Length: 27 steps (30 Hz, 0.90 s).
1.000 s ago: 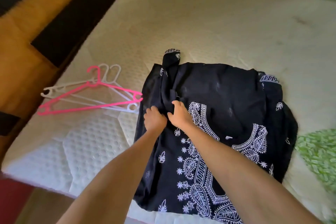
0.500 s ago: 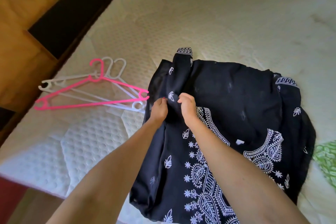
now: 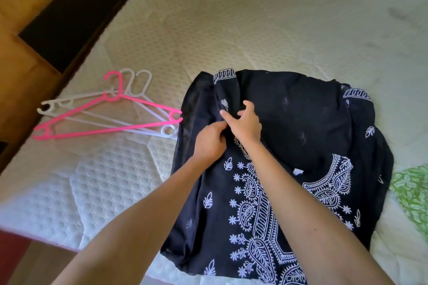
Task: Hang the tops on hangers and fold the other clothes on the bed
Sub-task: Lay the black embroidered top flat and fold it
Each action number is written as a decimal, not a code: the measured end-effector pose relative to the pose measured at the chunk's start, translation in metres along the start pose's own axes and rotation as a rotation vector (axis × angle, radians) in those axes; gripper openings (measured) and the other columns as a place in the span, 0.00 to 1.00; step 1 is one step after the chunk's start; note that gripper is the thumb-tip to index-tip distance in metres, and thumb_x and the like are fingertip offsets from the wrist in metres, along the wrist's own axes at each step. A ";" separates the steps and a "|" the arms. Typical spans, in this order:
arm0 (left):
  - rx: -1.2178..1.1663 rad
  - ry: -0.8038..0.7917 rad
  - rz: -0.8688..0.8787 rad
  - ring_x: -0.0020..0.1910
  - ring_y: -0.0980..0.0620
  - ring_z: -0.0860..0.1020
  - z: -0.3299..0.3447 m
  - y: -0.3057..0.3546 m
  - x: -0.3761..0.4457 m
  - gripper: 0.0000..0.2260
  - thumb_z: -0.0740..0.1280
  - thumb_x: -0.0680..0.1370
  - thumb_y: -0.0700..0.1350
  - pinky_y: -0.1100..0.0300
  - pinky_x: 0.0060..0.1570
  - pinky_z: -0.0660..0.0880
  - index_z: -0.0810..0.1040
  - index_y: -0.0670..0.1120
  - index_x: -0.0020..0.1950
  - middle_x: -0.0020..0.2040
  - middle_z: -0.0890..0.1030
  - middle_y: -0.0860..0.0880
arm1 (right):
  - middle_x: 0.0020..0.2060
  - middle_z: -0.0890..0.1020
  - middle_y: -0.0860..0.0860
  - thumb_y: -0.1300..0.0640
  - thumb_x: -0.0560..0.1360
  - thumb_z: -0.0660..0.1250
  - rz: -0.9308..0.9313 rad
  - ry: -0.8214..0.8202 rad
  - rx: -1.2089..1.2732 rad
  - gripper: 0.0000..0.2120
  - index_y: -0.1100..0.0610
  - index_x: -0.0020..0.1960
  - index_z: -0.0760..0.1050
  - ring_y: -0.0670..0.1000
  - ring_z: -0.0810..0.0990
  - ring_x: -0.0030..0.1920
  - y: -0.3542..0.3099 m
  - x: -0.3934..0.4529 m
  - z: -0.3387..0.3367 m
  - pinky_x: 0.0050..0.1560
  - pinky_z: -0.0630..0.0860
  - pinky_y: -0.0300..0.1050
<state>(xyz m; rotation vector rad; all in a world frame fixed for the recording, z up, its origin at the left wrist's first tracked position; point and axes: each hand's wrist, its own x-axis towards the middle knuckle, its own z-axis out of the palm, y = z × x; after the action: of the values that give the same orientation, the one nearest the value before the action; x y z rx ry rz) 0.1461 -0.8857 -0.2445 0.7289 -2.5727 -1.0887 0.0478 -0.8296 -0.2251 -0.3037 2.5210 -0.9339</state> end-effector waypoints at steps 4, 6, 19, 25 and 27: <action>0.163 -0.111 0.249 0.32 0.39 0.75 0.021 0.008 -0.031 0.05 0.60 0.62 0.32 0.57 0.28 0.69 0.70 0.41 0.33 0.33 0.77 0.43 | 0.47 0.83 0.57 0.58 0.70 0.70 0.194 -0.166 0.090 0.10 0.61 0.49 0.81 0.56 0.79 0.51 0.021 0.001 -0.009 0.44 0.70 0.41; 0.219 -0.142 0.238 0.37 0.40 0.77 0.030 0.001 -0.044 0.06 0.64 0.61 0.34 0.55 0.33 0.75 0.74 0.41 0.37 0.37 0.79 0.44 | 0.36 0.79 0.56 0.64 0.72 0.66 0.274 -0.137 0.527 0.05 0.59 0.40 0.80 0.53 0.76 0.39 0.030 -0.010 -0.019 0.38 0.69 0.41; 0.512 -0.081 -0.035 0.57 0.40 0.76 0.034 -0.006 -0.072 0.27 0.66 0.59 0.35 0.49 0.50 0.74 0.78 0.46 0.58 0.61 0.77 0.44 | 0.46 0.77 0.61 0.59 0.71 0.67 0.510 0.334 0.442 0.11 0.63 0.49 0.72 0.61 0.78 0.45 0.158 -0.120 -0.031 0.41 0.71 0.46; 0.554 -0.207 0.148 0.60 0.42 0.77 0.053 0.011 -0.087 0.23 0.60 0.62 0.39 0.49 0.62 0.68 0.81 0.46 0.55 0.59 0.80 0.45 | 0.66 0.68 0.60 0.53 0.71 0.71 0.394 0.342 0.126 0.35 0.59 0.71 0.58 0.61 0.74 0.59 0.142 -0.076 -0.057 0.53 0.73 0.51; 0.507 -0.237 0.154 0.60 0.41 0.77 0.061 0.021 -0.092 0.22 0.55 0.66 0.42 0.47 0.62 0.69 0.81 0.45 0.54 0.58 0.80 0.44 | 0.59 0.76 0.59 0.59 0.72 0.68 0.404 0.274 0.062 0.22 0.60 0.64 0.68 0.60 0.76 0.58 0.148 -0.069 -0.066 0.51 0.73 0.48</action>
<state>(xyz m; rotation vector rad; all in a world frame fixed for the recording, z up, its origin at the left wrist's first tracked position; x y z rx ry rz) 0.1910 -0.7876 -0.2748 0.5105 -3.0924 -0.4979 0.0694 -0.6580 -0.2555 0.3659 2.6422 -0.9345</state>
